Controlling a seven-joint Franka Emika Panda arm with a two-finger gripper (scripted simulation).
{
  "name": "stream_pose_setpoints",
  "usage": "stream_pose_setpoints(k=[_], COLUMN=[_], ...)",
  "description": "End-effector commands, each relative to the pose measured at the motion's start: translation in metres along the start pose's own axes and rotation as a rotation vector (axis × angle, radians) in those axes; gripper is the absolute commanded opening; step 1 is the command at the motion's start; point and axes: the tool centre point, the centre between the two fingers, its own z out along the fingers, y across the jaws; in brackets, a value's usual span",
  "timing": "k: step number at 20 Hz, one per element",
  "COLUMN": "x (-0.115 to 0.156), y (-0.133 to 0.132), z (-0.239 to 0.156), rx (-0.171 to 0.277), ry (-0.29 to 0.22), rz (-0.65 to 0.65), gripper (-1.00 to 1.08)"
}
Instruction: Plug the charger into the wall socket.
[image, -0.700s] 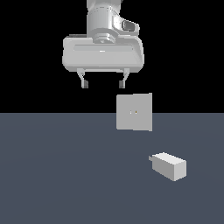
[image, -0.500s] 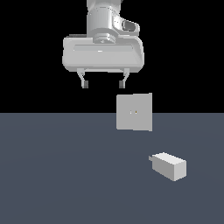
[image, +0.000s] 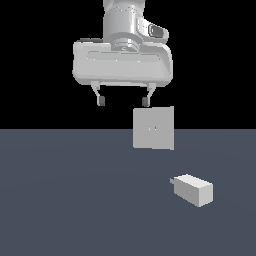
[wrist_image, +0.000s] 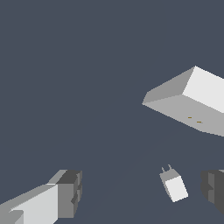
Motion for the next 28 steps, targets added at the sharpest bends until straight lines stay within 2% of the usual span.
stream_pose_setpoints(k=[1,16,28], x=[-0.009,-0.070,-0.090], y=[0.006,0.062,0.092], z=[0.007,0.065,0.091], rx=[0.000,0.000,0.000], ry=[0.002,0.023,0.032], rz=[-0.029,-0.268,-0.373], gripper=[1.00,1.00,1.00])
